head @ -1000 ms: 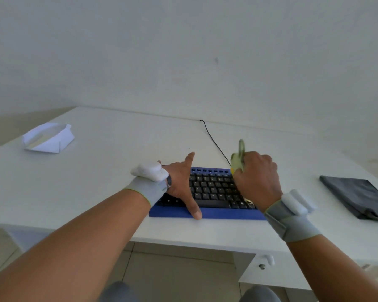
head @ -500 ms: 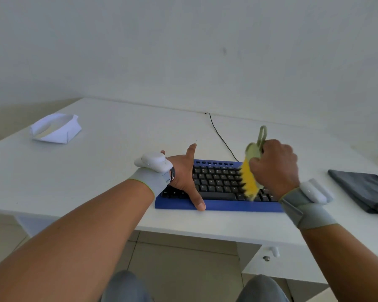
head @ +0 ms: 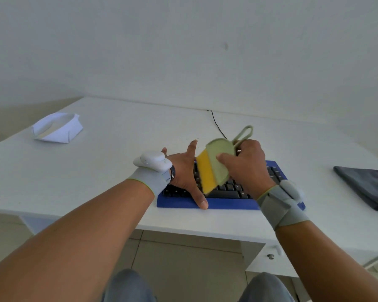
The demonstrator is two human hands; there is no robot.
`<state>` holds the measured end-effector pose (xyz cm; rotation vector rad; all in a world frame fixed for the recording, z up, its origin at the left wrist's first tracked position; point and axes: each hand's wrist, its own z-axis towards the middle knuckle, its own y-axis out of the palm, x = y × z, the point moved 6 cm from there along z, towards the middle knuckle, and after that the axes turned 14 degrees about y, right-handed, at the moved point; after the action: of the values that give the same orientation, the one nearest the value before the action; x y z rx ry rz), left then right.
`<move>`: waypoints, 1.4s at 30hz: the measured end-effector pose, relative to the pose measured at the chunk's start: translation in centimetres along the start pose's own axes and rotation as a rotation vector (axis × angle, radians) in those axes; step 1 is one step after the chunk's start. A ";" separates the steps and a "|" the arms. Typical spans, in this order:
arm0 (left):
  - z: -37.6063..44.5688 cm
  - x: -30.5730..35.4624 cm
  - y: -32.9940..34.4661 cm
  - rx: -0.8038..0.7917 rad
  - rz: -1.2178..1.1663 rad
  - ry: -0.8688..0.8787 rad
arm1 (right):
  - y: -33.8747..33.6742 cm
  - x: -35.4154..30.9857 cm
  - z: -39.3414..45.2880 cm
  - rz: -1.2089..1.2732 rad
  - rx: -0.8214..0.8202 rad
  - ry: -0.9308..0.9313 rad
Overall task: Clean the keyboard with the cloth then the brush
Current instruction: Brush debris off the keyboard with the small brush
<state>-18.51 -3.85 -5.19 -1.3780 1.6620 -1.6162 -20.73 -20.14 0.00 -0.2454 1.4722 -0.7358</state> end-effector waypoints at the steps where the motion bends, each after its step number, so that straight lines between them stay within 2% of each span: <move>1: 0.1 -0.2 0.1 0.002 -0.005 0.000 | -0.6 0.7 0.3 -0.074 0.024 0.005; 5: 0.2 -0.6 0.2 0.016 -0.012 0.008 | -4.5 2.8 1.4 -0.275 0.213 0.033; 7: 0.2 -0.6 0.3 0.017 -0.022 0.012 | -6.1 2.4 1.4 -0.306 0.304 -0.014; 10: 0.1 -0.6 0.2 0.024 -0.032 0.011 | -6.1 1.4 0.8 -0.319 0.352 -0.059; 12: -0.1 -0.5 0.2 0.026 -0.035 0.007 | -3.7 0.9 0.1 -0.409 0.321 -0.066; 14: -0.1 -0.4 0.1 0.031 -0.035 -0.001 | -0.7 -0.4 -1.1 -0.460 0.278 -0.170; 16: -0.3 -0.4 0.0 0.033 -0.034 -0.006 | 1.4 -2.0 -2.2 -0.405 0.197 -0.243; 20: -0.6 -0.3 0.2 0.058 -0.025 0.032 | 1.4 -3.2 -1.4 -0.158 0.067 -0.138; 23: -1.4 -1.1 -0.2 0.112 -0.113 0.076 | -0.9 -2.5 0.0 -0.143 0.115 -0.098; 27: -3.2 -3.6 -0.9 0.174 -0.229 0.044 | -3.4 -0.7 1.6 -0.300 0.238 -0.048; 30: -3.6 -4.9 0.0 0.130 -0.260 0.031 | -1.6 -0.5 1.1 -0.384 0.213 -0.058; 34: -3.2 -5.4 0.6 0.102 -0.299 0.031 | 3.2 -2.7 -1.6 -0.463 0.187 -0.221; 37: -3.1 -5.5 0.4 0.087 -0.214 0.010 | 6.2 -4.9 -3.5 -0.361 0.103 -0.331; 40: -3.3 -5.5 0.4 0.087 -0.132 0.005 | 5.7 -6.0 -2.8 -0.161 0.025 -0.232; 42: -3.5 -5.5 0.5 0.096 -0.142 0.003 | 3.9 -5.8 -1.6 -0.121 0.073 -0.169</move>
<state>-19.41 2.50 -6.67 -1.4742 1.4965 -1.7528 -20.68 -13.35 2.32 -0.3351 1.2764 -0.8436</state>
